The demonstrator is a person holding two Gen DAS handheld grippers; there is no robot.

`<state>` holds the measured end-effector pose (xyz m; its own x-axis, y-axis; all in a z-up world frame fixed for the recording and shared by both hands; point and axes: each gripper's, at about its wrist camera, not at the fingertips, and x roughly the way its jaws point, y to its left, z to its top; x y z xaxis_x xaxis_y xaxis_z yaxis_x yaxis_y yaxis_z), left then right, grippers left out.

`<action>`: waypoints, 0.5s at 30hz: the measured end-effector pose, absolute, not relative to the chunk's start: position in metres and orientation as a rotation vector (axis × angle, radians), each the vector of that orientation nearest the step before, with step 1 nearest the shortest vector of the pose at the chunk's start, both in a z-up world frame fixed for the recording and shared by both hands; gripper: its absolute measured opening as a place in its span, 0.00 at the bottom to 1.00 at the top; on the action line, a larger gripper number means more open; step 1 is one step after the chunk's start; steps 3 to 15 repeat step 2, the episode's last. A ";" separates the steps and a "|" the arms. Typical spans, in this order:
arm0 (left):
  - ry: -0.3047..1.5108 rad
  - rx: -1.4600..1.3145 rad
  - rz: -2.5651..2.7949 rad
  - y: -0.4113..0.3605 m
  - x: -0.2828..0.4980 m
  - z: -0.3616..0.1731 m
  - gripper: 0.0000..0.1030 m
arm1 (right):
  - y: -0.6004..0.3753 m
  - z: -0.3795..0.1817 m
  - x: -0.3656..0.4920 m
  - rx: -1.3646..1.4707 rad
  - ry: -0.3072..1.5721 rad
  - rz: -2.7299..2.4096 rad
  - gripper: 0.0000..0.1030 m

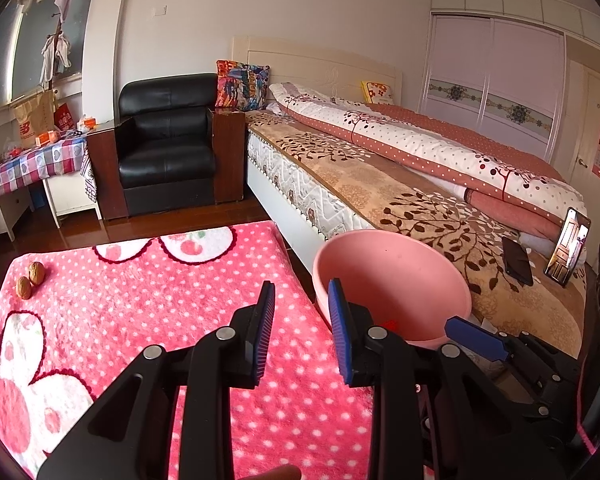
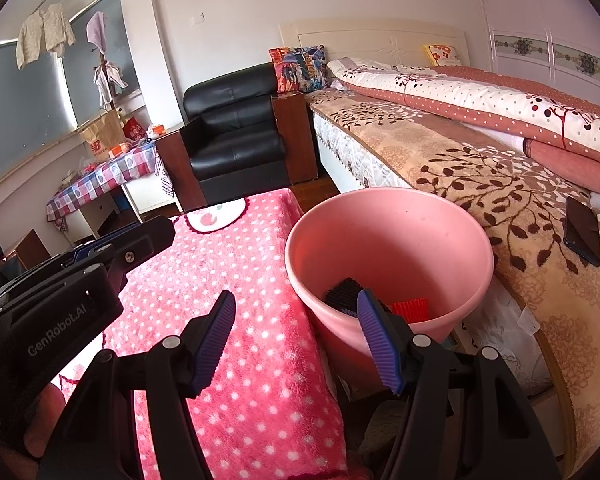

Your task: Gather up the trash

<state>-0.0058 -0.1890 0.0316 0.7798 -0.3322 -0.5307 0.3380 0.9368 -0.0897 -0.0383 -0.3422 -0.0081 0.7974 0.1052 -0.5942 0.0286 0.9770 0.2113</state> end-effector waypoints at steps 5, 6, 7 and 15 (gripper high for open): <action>0.571 0.008 -0.359 -0.188 -0.005 0.031 0.27 | -0.340 -0.008 -0.037 0.210 0.650 0.045 0.61; 0.571 0.008 -0.359 -0.188 -0.005 0.031 0.27 | -0.340 -0.008 -0.037 0.210 0.650 0.045 0.61; 0.571 0.008 -0.359 -0.188 -0.005 0.031 0.27 | -0.340 -0.008 -0.037 0.210 0.650 0.045 0.61; 0.571 0.008 -0.359 -0.188 -0.005 0.031 0.27 | -0.340 -0.008 -0.037 0.210 0.650 0.045 0.61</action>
